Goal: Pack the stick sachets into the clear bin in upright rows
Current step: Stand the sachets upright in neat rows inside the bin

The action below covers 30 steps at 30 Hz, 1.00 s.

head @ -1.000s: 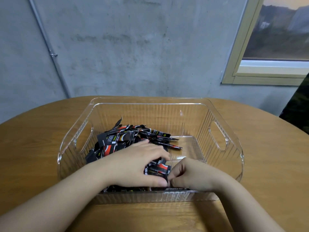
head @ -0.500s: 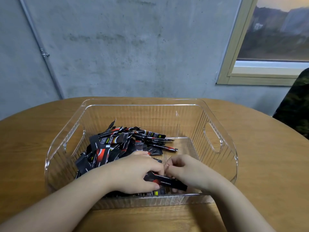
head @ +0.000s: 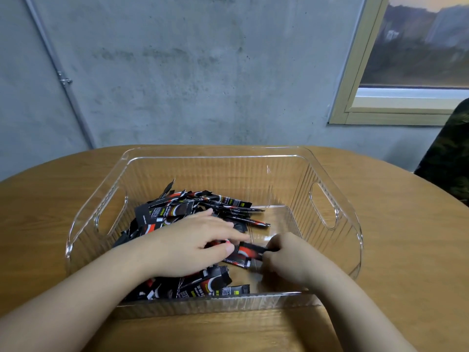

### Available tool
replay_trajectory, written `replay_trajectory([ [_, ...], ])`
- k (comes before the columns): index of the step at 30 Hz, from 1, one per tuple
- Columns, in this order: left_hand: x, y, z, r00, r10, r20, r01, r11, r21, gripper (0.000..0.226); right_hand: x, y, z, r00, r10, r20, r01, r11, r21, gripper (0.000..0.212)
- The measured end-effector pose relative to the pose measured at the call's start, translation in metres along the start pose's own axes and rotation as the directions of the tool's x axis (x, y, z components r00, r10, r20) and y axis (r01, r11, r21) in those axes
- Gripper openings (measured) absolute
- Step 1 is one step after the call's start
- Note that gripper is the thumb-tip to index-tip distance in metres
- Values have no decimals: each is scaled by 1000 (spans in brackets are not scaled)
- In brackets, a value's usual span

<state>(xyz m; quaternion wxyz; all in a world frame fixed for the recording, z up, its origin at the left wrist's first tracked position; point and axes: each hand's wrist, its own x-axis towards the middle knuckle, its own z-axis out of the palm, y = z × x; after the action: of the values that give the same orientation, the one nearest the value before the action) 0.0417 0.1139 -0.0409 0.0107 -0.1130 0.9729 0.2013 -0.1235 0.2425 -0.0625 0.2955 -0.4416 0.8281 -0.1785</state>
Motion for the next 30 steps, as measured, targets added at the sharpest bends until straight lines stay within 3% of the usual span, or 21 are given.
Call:
replay_trajectory([
  [4,15,-2,5,996,-11,-84,35,958,284,44,6,3,3,989,60,-138,-62,998,-15,16],
  [9,42,-2,23,993,-106,54,71,889,452,53,6,4,4,978,86,-189,-99,993,-59,18],
  [12,44,-6,28,972,-175,158,87,889,449,52,8,6,5,972,145,-186,-156,987,-47,14],
  [21,45,4,22,986,-155,60,104,859,501,24,9,7,6,971,177,-159,-198,973,-123,15],
  [25,55,1,11,992,-98,-83,125,872,473,52,9,5,8,967,184,-174,-211,966,-149,18],
  [27,60,-7,11,978,-170,-121,207,867,454,68,9,6,8,969,168,-180,-197,967,-159,17],
  [30,64,-17,19,947,-320,-40,302,838,455,77,7,7,7,972,164,-166,-193,964,-182,17],
])
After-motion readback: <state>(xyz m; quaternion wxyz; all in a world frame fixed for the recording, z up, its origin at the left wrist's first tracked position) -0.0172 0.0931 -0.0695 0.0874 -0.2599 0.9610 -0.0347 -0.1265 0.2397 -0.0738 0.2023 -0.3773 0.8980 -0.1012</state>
